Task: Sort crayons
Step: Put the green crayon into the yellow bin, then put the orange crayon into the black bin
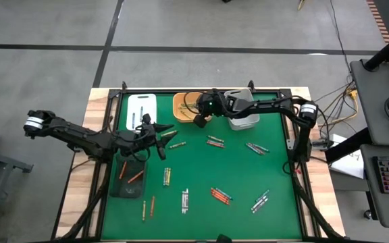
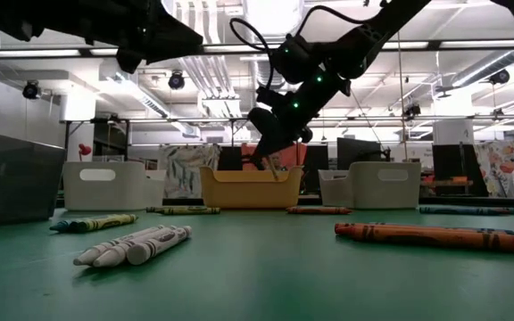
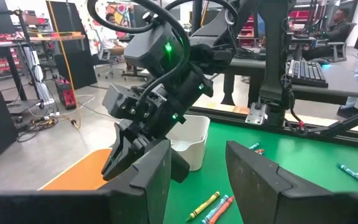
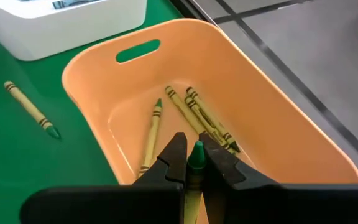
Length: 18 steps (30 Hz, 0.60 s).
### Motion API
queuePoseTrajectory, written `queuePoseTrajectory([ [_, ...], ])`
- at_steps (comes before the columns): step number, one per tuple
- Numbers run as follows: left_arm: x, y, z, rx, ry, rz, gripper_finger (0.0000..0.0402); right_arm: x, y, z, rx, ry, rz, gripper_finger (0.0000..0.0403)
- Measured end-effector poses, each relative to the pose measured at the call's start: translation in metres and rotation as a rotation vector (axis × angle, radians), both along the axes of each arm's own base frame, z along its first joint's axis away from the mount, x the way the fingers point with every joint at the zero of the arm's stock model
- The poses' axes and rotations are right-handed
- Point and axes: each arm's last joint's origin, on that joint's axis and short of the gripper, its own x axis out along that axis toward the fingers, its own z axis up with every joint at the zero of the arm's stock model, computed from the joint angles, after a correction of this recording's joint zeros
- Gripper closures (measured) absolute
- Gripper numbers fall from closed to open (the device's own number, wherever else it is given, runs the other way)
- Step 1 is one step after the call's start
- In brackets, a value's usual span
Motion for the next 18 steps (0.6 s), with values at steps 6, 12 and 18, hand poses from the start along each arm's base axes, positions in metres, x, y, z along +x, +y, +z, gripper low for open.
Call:
queuePoseTrajectory([
  [6,0.0,0.0,0.0,0.0,0.0,0.001,0.0264,0.0,0.0,0.001,0.0,-0.009,-0.003,0.0357],
  [12,0.0,0.0,0.0,-0.006,-0.003,0.001,0.0264,0.001,0.0,0.001,0.007,-0.015,-0.009,0.0283],
  [18,0.0,-0.001,0.0,-0.064,-0.029,-0.002,0.0264,-0.001,0.008,0.024,0.01,-0.052,-0.001,0.025],
])
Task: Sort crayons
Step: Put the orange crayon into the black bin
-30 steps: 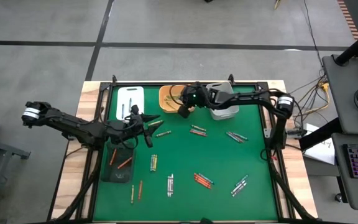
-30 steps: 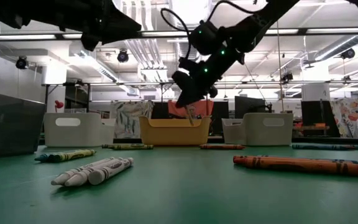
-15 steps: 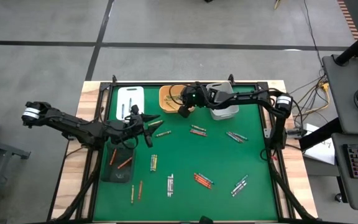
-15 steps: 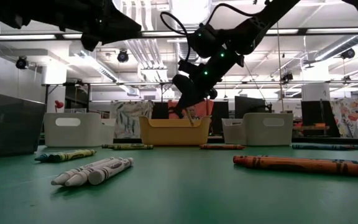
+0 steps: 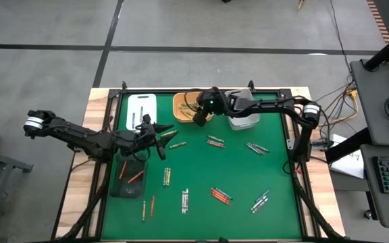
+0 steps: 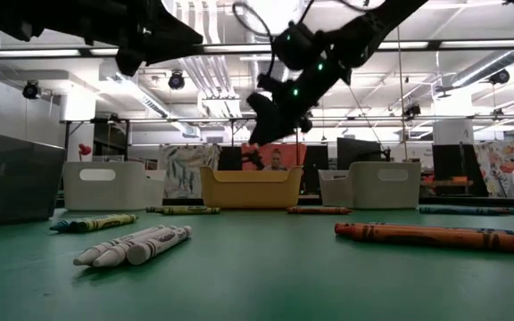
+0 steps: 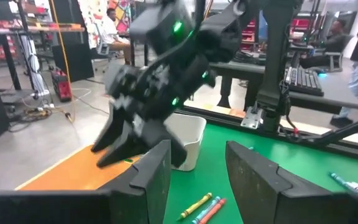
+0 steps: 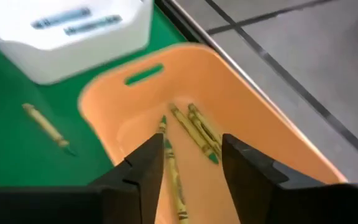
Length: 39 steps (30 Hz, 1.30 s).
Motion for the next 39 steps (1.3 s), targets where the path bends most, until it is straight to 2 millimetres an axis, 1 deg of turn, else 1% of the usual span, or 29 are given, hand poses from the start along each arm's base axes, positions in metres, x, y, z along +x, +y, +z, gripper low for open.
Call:
queuePoseTrajectory([
  [5,0.003,-0.005,-0.004,-0.058,0.0,-0.025,0.0264,-0.007,0.024,0.026,0.004,0.006,0.053,0.0254],
  [8,0.009,-0.009,-0.006,-0.11,0.034,-0.029,0.0264,-0.015,0.042,0.042,0.01,0.016,0.091,0.0262],
  [11,0.019,-0.013,-0.005,-0.158,0.106,-0.025,0.0264,-0.024,0.061,0.054,0.036,0.04,0.121,0.027],
  [14,0.029,-0.017,-0.006,-0.214,0.228,-0.005,0.0264,-0.033,0.08,0.058,0.072,0.097,0.152,0.0277],
  [17,0.038,-0.022,-0.003,-0.269,0.373,-0.004,0.0264,-0.04,0.099,0.061,0.096,0.132,0.184,0.0282],
  [20,0.046,-0.028,-0.003,-0.287,0.518,0.003,0.0264,-0.042,0.115,0.059,0.106,0.161,0.223,0.0287],
  [24,0.057,-0.039,-0.003,-0.241,0.695,-0.009,0.0264,-0.043,0.132,0.055,0.105,0.188,0.273,0.0293],
  [29,0.065,-0.055,-0.009,-0.183,0.87,-0.036,0.0264,-0.044,0.146,0.053,0.103,0.21,0.313,0.0299],
  [31,0.069,-0.062,-0.011,-0.21,0.911,-0.065,0.0264,-0.046,0.15,0.051,0.105,0.236,0.324,0.0302],
  [34,0.075,-0.074,-0.01,-0.309,0.945,-0.112,0.0264,-0.049,0.155,0.049,0.115,0.265,0.33,0.0306],
  [39,0.077,-0.099,-0.005,-0.454,1.043,-0.145,0.0264,-0.05,0.16,0.047,0.12,0.288,0.34,0.0313],
])
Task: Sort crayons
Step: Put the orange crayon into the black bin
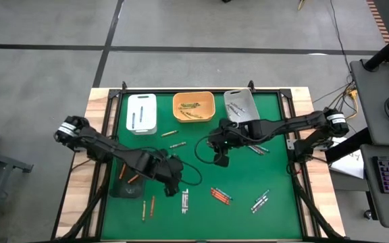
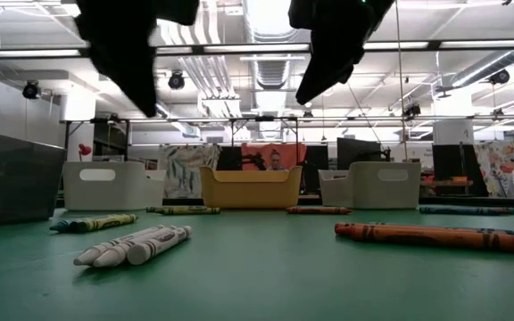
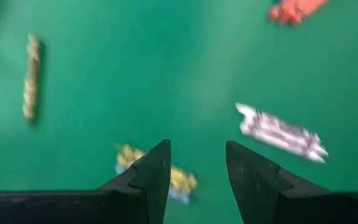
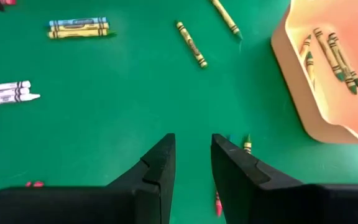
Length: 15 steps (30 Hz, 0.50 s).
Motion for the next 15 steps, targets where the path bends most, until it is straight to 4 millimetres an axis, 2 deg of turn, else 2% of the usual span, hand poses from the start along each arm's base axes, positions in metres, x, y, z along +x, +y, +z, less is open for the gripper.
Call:
queuePoseTrajectory([
  [8,-0.013,-0.039,0.006,-0.106,0.143,0.225,0.0264,-0.001,0.007,-0.001,-0.001,0.003,0.021,0.0312],
  [11,-0.021,-0.057,0.002,-0.171,0.177,0.313,0.0264,-0.001,0.011,-0.001,0.0,0.003,0.032,0.0313],
  [15,-0.032,-0.08,-0.013,-0.236,0.262,0.444,0.0264,-0.001,0.013,-0.001,0.0,0.004,0.04,0.0318],
])
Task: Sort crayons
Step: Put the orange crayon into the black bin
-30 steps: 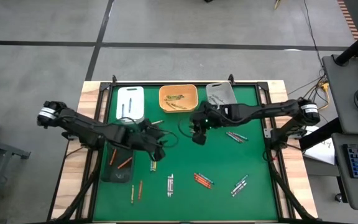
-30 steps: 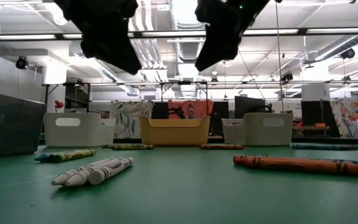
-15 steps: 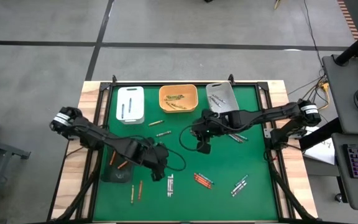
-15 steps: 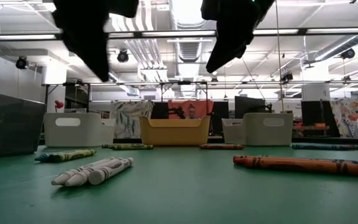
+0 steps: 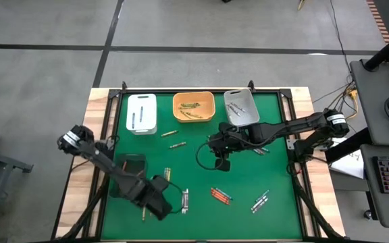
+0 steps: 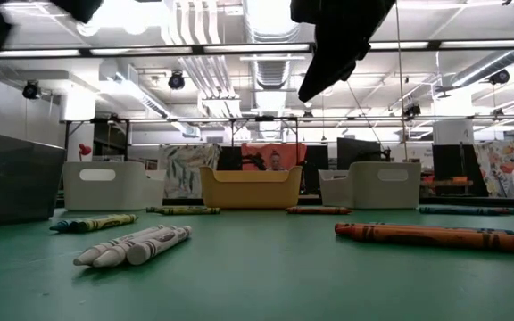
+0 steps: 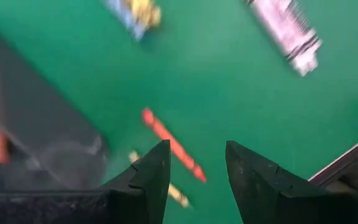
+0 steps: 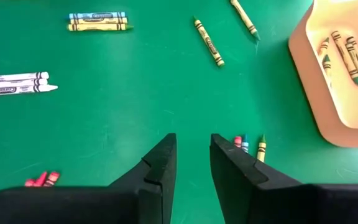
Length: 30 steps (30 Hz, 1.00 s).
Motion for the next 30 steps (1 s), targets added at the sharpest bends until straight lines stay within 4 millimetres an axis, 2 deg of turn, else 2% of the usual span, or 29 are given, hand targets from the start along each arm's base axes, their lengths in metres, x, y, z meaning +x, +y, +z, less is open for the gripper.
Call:
queuePoseTrajectory([
  [3,-0.006,-0.015,-0.012,0.0,0.041,0.078,0.0264,0.0,0.001,0.0,0.0,0.0,0.004,0.0319],
  [7,-0.008,-0.025,-0.028,0.029,0.078,0.118,0.0264,0.0,0.002,0.0,0.0,-0.002,0.004,0.0319],
  [16,-0.001,-0.032,-0.059,0.078,0.128,0.117,0.0264,-0.001,0.009,0.0,0.021,-0.004,0.0,0.0314],
  [23,0.001,-0.033,-0.072,0.11,0.154,0.111,0.0267,-0.002,0.018,0.0,0.021,-0.004,0.027,0.0321],
  [30,0.003,-0.034,-0.079,0.12,0.156,0.111,0.0298,-0.002,0.019,0.0,0.021,-0.005,0.031,0.0317],
])
